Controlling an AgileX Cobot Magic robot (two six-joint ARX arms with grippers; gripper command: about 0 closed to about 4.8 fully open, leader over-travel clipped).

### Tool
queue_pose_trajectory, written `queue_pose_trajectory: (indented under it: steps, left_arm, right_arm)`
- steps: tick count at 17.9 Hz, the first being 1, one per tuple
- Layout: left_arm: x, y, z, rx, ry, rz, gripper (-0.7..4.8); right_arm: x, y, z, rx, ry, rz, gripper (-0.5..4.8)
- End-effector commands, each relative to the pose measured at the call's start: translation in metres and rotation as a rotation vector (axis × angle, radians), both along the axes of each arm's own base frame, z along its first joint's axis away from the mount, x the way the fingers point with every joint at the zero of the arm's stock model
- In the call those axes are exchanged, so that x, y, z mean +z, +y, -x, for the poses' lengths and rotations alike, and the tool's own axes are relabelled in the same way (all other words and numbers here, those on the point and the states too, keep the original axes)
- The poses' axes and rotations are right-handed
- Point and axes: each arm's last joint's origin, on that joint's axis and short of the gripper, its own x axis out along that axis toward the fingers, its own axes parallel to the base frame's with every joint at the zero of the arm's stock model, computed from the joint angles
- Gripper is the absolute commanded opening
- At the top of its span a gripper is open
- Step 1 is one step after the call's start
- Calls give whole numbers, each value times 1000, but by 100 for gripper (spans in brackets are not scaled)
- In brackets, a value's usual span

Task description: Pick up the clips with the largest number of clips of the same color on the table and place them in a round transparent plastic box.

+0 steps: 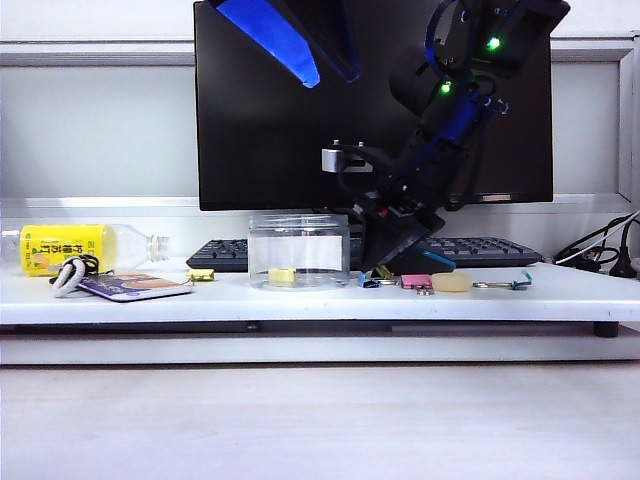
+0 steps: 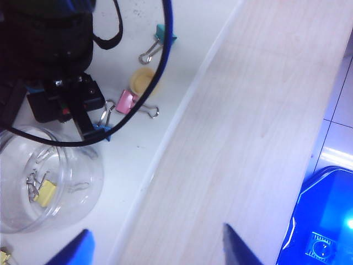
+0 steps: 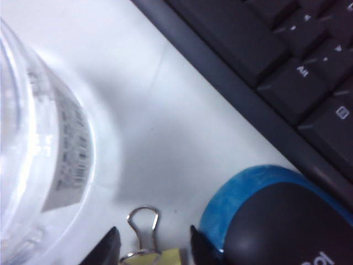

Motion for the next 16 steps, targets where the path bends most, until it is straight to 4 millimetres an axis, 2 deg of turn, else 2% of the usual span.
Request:
queue_pose_trajectory:
  steps: [1,7,12,14,16]
  left_arm:
    - [1,0,0,6,-3,12,313]
    - [1,0,0,6,-2,12,313]
    - [1,0,0,6,-2,12,313]
    - [1,0,0,6,-2,12,313]
    - [1,0,-1,6,-3,13,313]
  right_arm:
    - [1,1,-1,-3,-10,-5,103]
    - [2,1,0,-20,8,-19,8]
    - [3,0,1,-32,19,-28,-1]
    - [10,0,2,-24,7,-45,-1]
    - [27,-3,5,-26,-42,-66,-1]
